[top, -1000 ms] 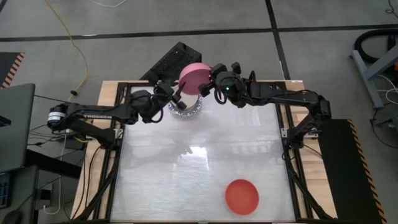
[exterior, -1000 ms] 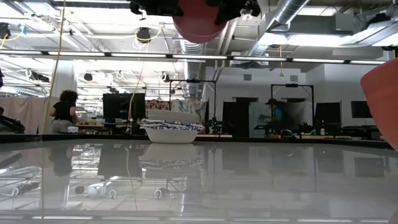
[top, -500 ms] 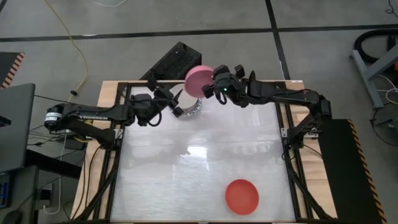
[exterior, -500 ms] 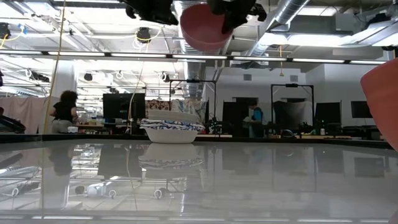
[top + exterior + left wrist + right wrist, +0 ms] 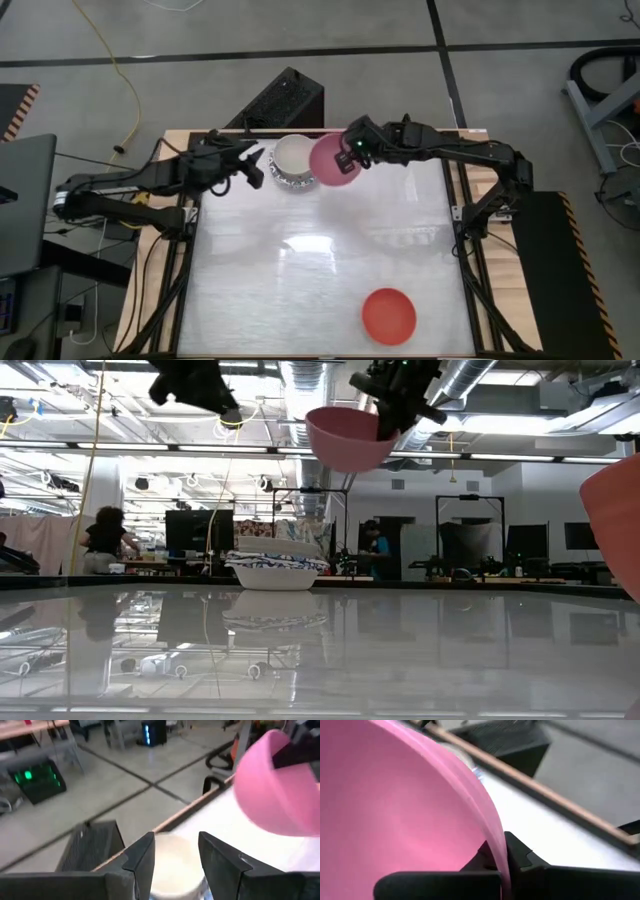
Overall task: Nest bowls inside each other
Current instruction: Stack the pink bowl on top of the white bowl
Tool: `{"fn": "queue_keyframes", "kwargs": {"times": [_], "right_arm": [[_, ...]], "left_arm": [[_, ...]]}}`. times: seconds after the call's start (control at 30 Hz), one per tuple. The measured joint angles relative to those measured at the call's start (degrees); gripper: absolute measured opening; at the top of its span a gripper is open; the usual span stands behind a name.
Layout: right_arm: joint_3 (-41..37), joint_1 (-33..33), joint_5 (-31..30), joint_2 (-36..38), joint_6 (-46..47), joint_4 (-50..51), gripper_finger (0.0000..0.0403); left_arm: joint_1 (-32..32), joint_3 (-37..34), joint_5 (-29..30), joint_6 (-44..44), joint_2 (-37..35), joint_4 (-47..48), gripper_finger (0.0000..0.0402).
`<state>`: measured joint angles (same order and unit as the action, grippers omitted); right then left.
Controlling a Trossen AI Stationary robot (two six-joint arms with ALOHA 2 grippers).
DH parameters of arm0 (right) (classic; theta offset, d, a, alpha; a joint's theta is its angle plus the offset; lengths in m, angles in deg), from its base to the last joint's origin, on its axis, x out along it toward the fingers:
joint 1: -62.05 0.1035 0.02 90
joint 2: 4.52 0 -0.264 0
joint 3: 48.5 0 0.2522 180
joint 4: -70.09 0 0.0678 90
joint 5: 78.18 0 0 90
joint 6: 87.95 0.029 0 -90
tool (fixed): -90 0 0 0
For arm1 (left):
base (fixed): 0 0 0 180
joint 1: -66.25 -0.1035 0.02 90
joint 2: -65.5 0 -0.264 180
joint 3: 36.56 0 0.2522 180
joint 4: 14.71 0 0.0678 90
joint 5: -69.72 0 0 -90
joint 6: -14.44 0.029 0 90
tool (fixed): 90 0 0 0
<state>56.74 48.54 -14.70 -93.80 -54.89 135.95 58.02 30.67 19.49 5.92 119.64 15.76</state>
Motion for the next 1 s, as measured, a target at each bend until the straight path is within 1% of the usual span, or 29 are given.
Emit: {"fn": "queue_keyframes", "kwargs": {"times": [0.27, 0.33, 0.4, 0.57, 0.67, 0.77, 1.0], "right_arm": [[0.0, -2.23, 20.14, -0.46, 2.59, -0.22, 0.001], [0.0, -3.03, 23.64, -0.97, 2.8, -0.19, 0.001], [-0.07, -3.75, 26.3, -2.42, 3.34, 0.43, 0.001], [0.02, -5.46, 34.03, -7.64, 3.96, -1.9, 0.001], [2.27, -6.02, 35.49, -11.97, 1.98, -1.56, 0.001], [6.21, -6.15, 35.75, -15.67, -0.17, -0.94, 0.001], [19.5, -8.37, 39.1, -24.02, -5.65, 1.21, 0.001]], "left_arm": [[-0.77, 0.02, -2.62, -7.86, -3.33, 12.07, 0.0142], [-0.82, 0.04, -2.73, -10.34, -3.72, 14.77, 0.0142], [-1.24, 0.04, -4.23, -12.98, -4.04, 17.63, 0.0142], [-4.07, 0.04, -11.08, -17.48, -4.33, 23.66, 0.0142], [-5.59, 0.04, -13.16, -18.58, -4.29, 26.56, 0.0142], [-6.8, 0.04, -13.59, -18.86, -4.31, 28.58, 0.0142], [-8.35, 0.06, -14.6, -20.1, -4.31, 31.57, 0.0142]]}}
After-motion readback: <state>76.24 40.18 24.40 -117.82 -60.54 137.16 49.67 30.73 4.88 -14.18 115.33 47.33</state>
